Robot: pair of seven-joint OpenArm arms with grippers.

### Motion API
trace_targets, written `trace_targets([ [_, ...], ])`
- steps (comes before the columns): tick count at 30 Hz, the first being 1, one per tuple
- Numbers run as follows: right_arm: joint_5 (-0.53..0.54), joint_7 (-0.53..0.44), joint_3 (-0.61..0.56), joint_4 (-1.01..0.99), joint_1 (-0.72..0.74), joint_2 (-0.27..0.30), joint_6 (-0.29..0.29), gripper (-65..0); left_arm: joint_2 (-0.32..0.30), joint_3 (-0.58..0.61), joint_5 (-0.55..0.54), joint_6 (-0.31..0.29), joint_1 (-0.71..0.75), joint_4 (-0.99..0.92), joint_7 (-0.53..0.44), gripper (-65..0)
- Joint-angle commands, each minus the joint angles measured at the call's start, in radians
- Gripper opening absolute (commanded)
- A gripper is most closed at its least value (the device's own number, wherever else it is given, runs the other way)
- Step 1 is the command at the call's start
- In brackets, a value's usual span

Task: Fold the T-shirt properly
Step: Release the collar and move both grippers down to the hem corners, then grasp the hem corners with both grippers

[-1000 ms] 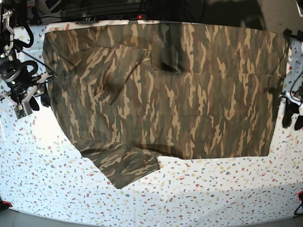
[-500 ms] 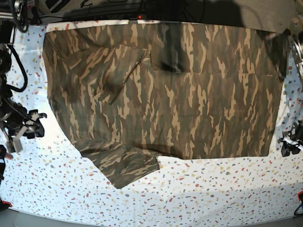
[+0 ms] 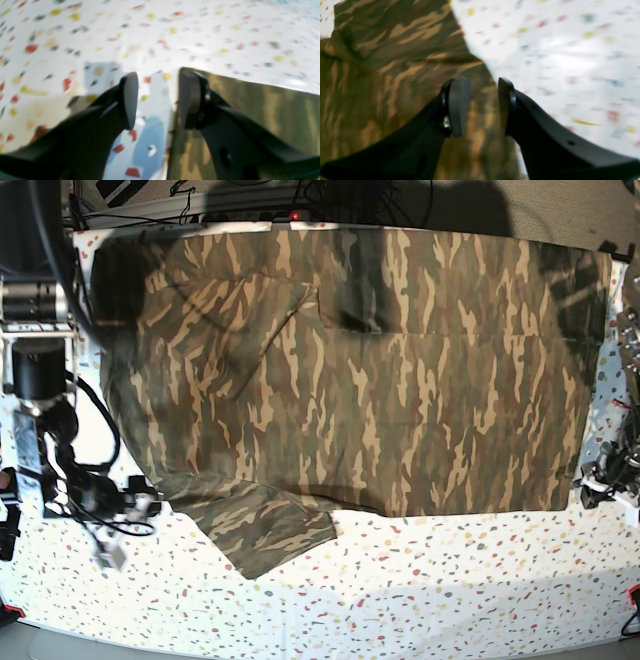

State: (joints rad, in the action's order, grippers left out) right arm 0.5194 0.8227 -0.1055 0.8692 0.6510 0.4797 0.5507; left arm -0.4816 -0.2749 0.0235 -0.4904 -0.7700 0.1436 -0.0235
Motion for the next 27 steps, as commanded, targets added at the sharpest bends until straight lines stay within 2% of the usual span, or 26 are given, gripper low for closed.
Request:
trace_targets([
  [1,0.008,0.002,0.005,0.003,0.061,-0.002,0.013,-42.6,-0.017,-0.003,-0.012,-0.006,-0.027,0.013,-0.026,-39.0],
  [5,0.008,0.076,0.005,-0.006,0.116,-0.059,0.041,-42.6,-0.011,-0.003,-0.013,-0.006,-0.027,0.013,0.024,-39.0],
  [8,0.009,0.09,0.005,-0.006,0.138,-0.078,0.041,-42.6,-0.006,-0.003,-0.012,-0.008,-0.022,0.013,0.056,-39.0],
  [19,0.009,0.099,0.005,-0.006,0.153,-0.084,0.042,-42.6,0.039,-0.003,-0.012,-0.037,0.061,0.013,0.055,-39.5],
  [23,0.015,0.099,0.005,-0.006,0.152,-0.084,0.042,-42.6,0.051,-0.003,-0.012,-0.041,0.061,0.013,0.11,-44.8],
  [27,0.016,0.098,0.005,-0.006,0.153,-0.084,0.042,-42.6,0.067,-0.003,-0.012,-0.104,0.061,0.013,0.17,-54.9],
])
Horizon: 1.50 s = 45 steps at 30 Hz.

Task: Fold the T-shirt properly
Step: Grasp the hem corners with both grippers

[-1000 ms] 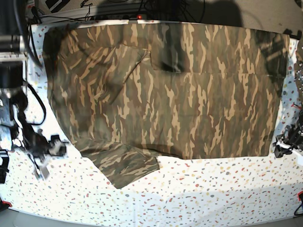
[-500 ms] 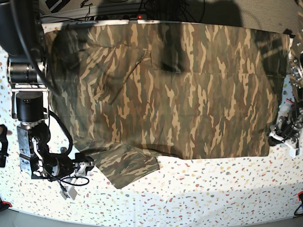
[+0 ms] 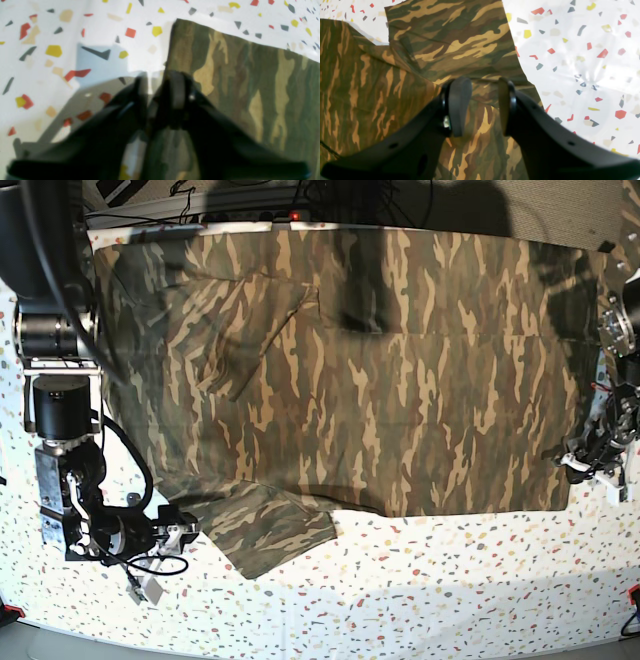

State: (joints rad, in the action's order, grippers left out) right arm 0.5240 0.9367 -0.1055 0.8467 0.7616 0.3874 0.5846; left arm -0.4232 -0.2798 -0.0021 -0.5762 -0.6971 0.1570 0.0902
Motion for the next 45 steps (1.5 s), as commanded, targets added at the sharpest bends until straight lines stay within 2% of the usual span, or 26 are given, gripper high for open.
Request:
trace_targets([
  [1,0.011,-0.016,0.005,0.017,0.042,0.008,0.008,-42.6,0.012,0.002,0.013,-0.029,-0.012,0.0,0.065,-56.4],
  [7,0.011,-0.02,0.005,0.017,0.042,0.009,0.008,-42.6,0.016,0.002,0.013,-0.087,-0.012,0.0,0.096,-56.5],
  [13,0.01,-0.019,0.005,0.017,0.042,0.009,0.008,-42.6,0.01,0.002,0.012,-0.108,-0.012,0.0,0.032,-42.7],
  [18,0.011,-0.015,0.005,0.017,0.041,0.009,0.008,-42.6,-0.011,0.002,-0.027,-0.108,-0.024,0.0,-0.002,-42.8],
  [29,0.011,0.011,0.005,0.017,0.04,0.005,0.008,-42.7,-0.075,0.002,-0.032,-0.113,-0.069,0.0,-0.02,-42.8],
  [40,0.008,0.029,0.005,0.017,0.039,-0.041,0.01,-42.7,-0.053,0.002,0.002,-0.122,-0.076,0.0,-0.013,-42.8],
  [41,0.008,0.033,0.005,0.017,0.039,-0.043,0.01,-42.7,-0.055,0.002,0.014,-0.095,-0.072,0.0,-0.025,-42.8],
  [45,0.007,0.033,0.005,0.017,0.039,-0.043,0.01,-42.7,-0.053,0.002,0.082,-0.075,-0.062,0.0,-0.06,-42.8],
])
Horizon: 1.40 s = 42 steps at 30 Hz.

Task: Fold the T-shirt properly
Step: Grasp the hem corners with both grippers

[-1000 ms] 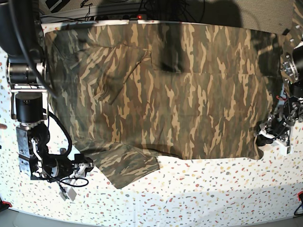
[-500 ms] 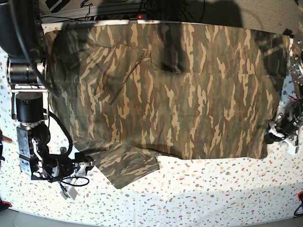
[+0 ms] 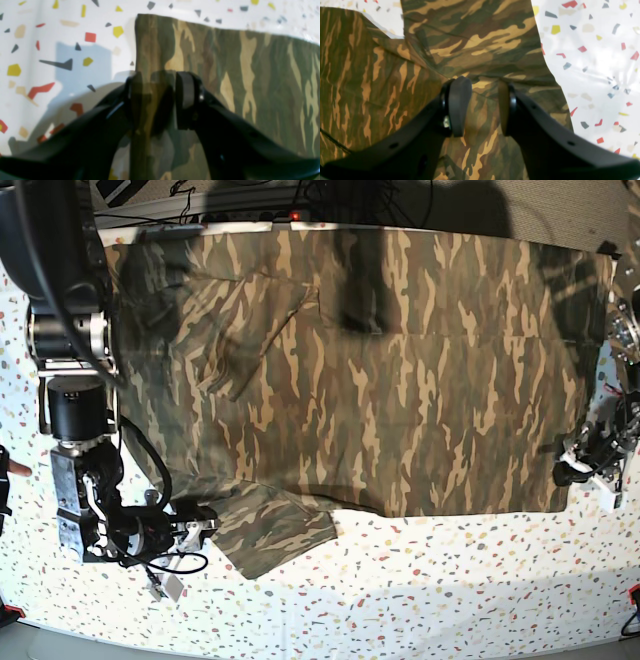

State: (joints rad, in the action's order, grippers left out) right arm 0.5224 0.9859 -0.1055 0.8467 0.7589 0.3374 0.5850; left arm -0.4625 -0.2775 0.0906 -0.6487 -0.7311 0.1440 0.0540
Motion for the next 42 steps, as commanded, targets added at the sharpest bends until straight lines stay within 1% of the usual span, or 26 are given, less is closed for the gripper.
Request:
trace_targets([
  [1,0.009,-0.016,0.005,0.017,0.042,0.006,0.01,-42.7,-0.01,0.0,-0.008,0.023,-0.027,0.013,-0.023,-42.8],
  [2,0.009,-0.016,0.005,0.017,0.042,0.005,0.01,-42.7,-0.008,0.0,-0.008,0.045,-0.024,0.013,-0.023,-42.8],
  [3,0.009,-0.015,0.005,0.017,0.041,0.005,0.01,-42.7,-0.005,0.0,-0.009,0.055,-0.022,0.013,-0.024,-42.8],
  [7,0.009,-0.007,0.005,0.017,0.042,0.006,0.01,-42.7,0.008,0.0,-0.008,0.056,-0.003,0.013,-0.025,-42.8],
  [12,0.01,-0.001,0.005,0.017,0.042,0.006,0.01,-42.7,0.04,0.0,-0.003,0.057,0.039,0.013,-0.022,-42.8],
  [13,0.01,-0.001,0.005,0.017,0.042,0.006,0.01,-42.7,0.045,0.0,-0.004,0.047,0.048,0.013,-0.022,-42.8],
  [15,0.009,-0.001,0.005,0.017,0.042,0.006,0.01,-42.7,0.052,0.0,0.0,-0.013,0.053,0.013,-0.021,-43.6],
  [16,0.009,-0.001,0.005,0.017,0.042,0.006,0.01,-42.7,0.055,0.0,0.0,-0.04,0.053,0.013,-0.015,-45.1],
  [17,0.009,-0.001,0.005,0.017,0.042,0.006,0.01,-42.7,0.057,0.0,-0.001,-0.049,0.052,0.013,-0.005,-47.3],
  [19,0.009,-0.001,0.005,0.017,0.042,0.006,0.01,-42.7,0.062,0.0,-0.001,-0.049,0.052,0.013,0.017,-52.8],
  [22,0.009,-0.002,0.005,0.017,0.042,0.006,0.01,-42.7,0.063,0.0,-0.001,-0.049,0.053,0.013,0.043,-65.0],
  [24,0.009,-0.01,0.005,0.017,0.042,0.006,0.01,-42.7,0.061,0.0,-0.002,-0.049,0.053,0.013,0.042,-65.0],
  [30,-0.006,-0.109,0.005,0.017,0.041,0.006,0.01,-42.7,0.061,0.0,-0.013,-0.049,0.053,0.013,-0.009,-65.0],
  [34,-0.122,-0.194,0.005,-0.004,0.042,0.006,0.011,-42.6,0.061,0.0,-0.013,-0.049,0.053,0.013,-0.018,-65.0],
  [37,-0.15,-0.292,-0.016,-0.069,0.042,0.006,0.011,-41.8,0.061,0.0,-0.013,-0.049,0.053,0.013,-0.018,-65.0],
  [38,-0.187,-0.336,-0.032,-0.091,0.042,0.006,0.011,-39.9,0.061,0.0,-0.013,-0.049,0.053,0.013,-0.018,-65.0],
  [40,-0.271,-0.413,-0.073,-0.13,0.045,0.007,0.011,-34.0,0.061,0.0,-0.013,-0.049,0.053,0.013,-0.018,-65.0],
  [42,-0.333,-0.46,-0.115,-0.156,0.049,0.006,0.01,-29.6,0.061,0.0,-0.013,-0.049,0.053,0.013,-0.017,-65.0],
])
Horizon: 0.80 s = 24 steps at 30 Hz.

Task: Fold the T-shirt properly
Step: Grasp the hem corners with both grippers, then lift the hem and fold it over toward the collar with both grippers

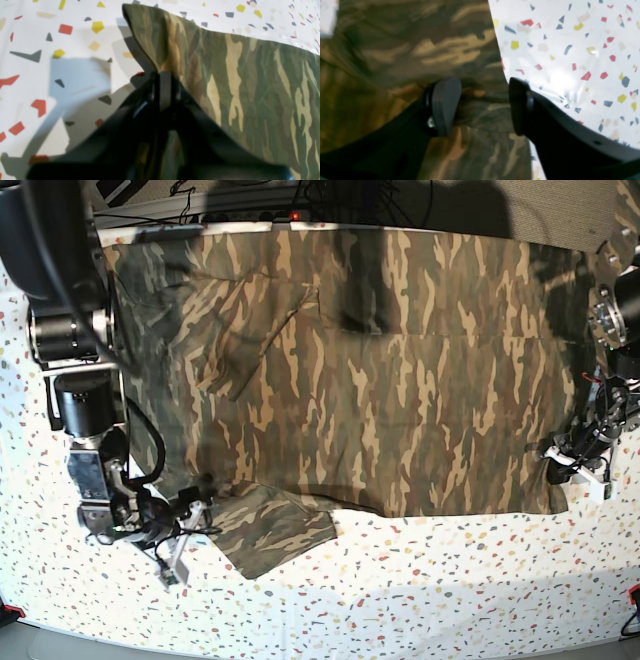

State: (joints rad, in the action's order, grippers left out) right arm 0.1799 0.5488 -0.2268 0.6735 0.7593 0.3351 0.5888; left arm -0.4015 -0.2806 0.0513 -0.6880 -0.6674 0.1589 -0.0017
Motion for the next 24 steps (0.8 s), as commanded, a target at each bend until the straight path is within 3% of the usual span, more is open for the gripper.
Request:
trace_targets([
  [1,-0.006,-0.033,-0.014,0.01,0.05,0.009,0.006,-29.0,0.0,0.003,0.027,-0.01,-0.011,-0.002,0.038,-65.0],
  [11,-0.128,-0.093,-0.074,-0.09,0.053,0.018,-0.048,-29.0,0.0,0.003,0.027,-0.01,-0.011,-0.002,0.039,-65.0],
  [21,-0.116,-0.118,-0.074,-0.19,0.052,0.08,-0.071,-29.0,0.0,0.003,0.027,-0.01,-0.011,-0.002,0.034,-65.0],
  [24,-0.062,-0.091,-0.074,-0.226,0.052,0.08,-0.037,-30.3,0.0,0.003,0.027,-0.01,-0.011,-0.002,0.033,-65.0],
])
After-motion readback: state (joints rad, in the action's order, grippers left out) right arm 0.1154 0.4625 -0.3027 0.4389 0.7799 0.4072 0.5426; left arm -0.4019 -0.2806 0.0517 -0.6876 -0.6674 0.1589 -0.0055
